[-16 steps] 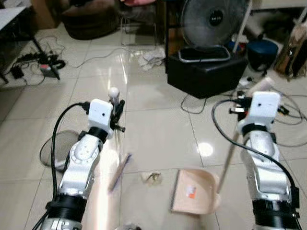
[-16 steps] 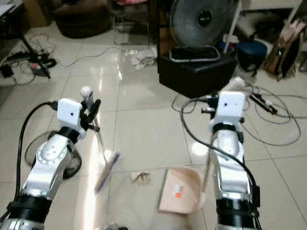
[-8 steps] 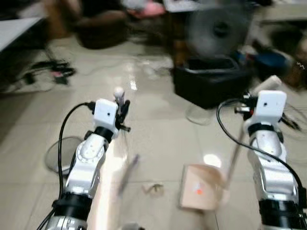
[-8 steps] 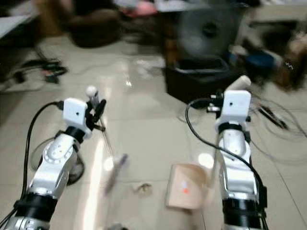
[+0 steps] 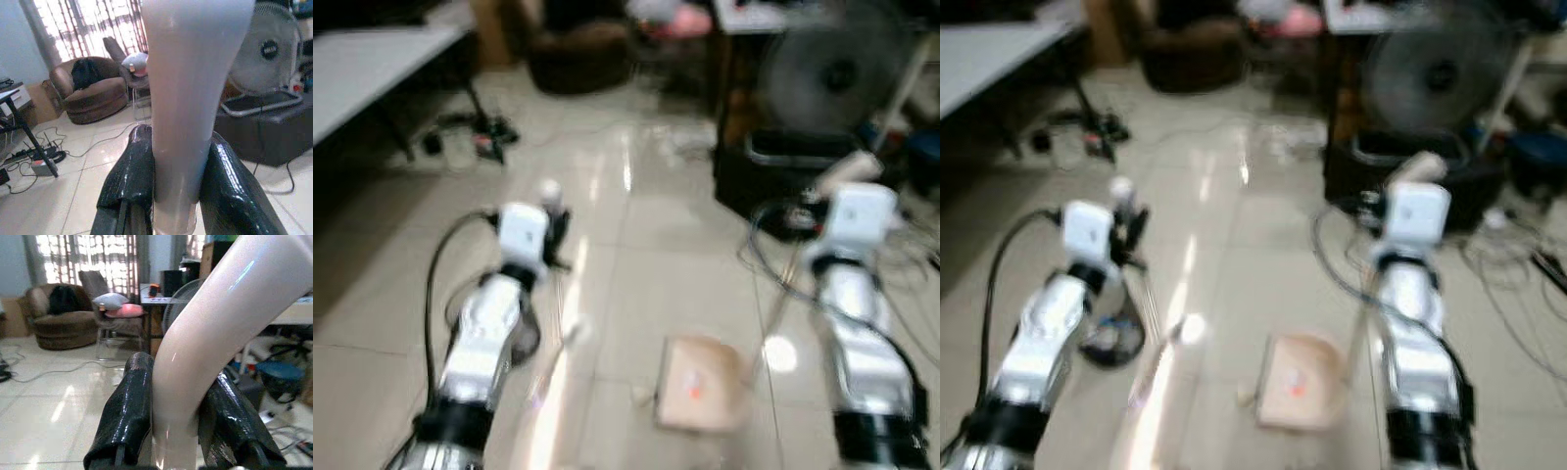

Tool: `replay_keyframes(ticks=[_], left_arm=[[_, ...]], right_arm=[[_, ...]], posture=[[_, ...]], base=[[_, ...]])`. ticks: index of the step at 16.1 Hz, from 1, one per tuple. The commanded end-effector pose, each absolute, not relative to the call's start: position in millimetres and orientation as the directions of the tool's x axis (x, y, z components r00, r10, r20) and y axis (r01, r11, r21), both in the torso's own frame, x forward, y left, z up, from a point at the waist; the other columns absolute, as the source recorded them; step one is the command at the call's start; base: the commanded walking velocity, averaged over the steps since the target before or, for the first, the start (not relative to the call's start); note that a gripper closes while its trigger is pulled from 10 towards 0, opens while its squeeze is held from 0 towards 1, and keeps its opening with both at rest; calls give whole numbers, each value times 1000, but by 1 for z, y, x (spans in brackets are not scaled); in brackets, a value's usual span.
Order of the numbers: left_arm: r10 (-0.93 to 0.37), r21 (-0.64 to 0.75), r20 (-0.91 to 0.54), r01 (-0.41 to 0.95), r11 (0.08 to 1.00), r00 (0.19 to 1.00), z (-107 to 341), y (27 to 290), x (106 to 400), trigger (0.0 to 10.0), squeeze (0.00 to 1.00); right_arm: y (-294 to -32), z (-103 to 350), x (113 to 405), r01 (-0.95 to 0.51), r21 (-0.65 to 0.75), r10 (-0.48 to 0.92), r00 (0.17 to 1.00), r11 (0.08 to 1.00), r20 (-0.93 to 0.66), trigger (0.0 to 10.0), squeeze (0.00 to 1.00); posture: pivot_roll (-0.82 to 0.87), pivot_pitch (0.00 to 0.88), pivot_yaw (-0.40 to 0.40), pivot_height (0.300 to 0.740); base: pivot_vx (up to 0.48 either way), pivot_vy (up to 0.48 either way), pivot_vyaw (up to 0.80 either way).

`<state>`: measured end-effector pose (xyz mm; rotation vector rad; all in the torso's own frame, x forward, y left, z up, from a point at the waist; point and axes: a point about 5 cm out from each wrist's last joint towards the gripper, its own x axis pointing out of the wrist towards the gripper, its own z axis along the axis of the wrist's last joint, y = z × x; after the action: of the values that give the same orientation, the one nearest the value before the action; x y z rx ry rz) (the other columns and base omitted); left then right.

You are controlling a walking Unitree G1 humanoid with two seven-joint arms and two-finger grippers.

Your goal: Sweep floor

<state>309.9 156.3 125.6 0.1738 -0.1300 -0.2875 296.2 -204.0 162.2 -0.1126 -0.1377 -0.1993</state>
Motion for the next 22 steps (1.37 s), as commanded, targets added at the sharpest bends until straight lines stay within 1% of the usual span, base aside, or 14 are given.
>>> replay_keyframes(ticks=[1,3,4,5,7,11,13,17,22], left_arm=[[-285,221,143,251,943,948,137,163,313,10000,0],[-290,222,142,255,941,946,138,163,313,10000,0],[-299,227,140,263,938,944,138,161,314,10000,0],[-301,228,140,265,937,943,138,161,314,10000,0],[-309,230,137,274,934,941,138,161,314,10000,0],[-332,226,133,297,928,934,137,157,313,10000,0],[-345,216,115,316,924,932,133,155,314,10000,0],[-344,213,96,318,924,934,131,159,316,10000,0],[-364,213,86,340,916,927,130,156,316,10000,0]], right_arm=[[-195,177,297,189,-95,-165,962,977,218,10000,0],[-195,175,296,186,-66,-169,964,980,204,10000,0],[-196,171,295,191,-27,-183,966,981,184,10000,0],[-196,171,294,191,-26,-183,966,981,184,10000,0],[-197,170,292,208,-17,-201,962,978,184,10000,0],[-195,169,291,206,-40,-195,963,978,187,10000,0],[-196,167,290,208,-40,-198,964,977,175,10000,0],[-194,168,288,204,-68,-188,965,977,184,10000,0],[-197,167,287,213,-60,-200,964,975,178,10000,0]], posture=[[28,43,69,740],[29,44,72,740],[29,49,76,740],[28,50,77,740],[26,49,82,740],[14,39,88,740],[15,41,85,740],[15,44,90,740],[13,48,97,740]], base=[[326,0,0],[328,0,0],[326,0,-800],[330,0,-800],[326,0,0],[311,0,0],[0,0,0],[0,0,0],[0,0,0]])
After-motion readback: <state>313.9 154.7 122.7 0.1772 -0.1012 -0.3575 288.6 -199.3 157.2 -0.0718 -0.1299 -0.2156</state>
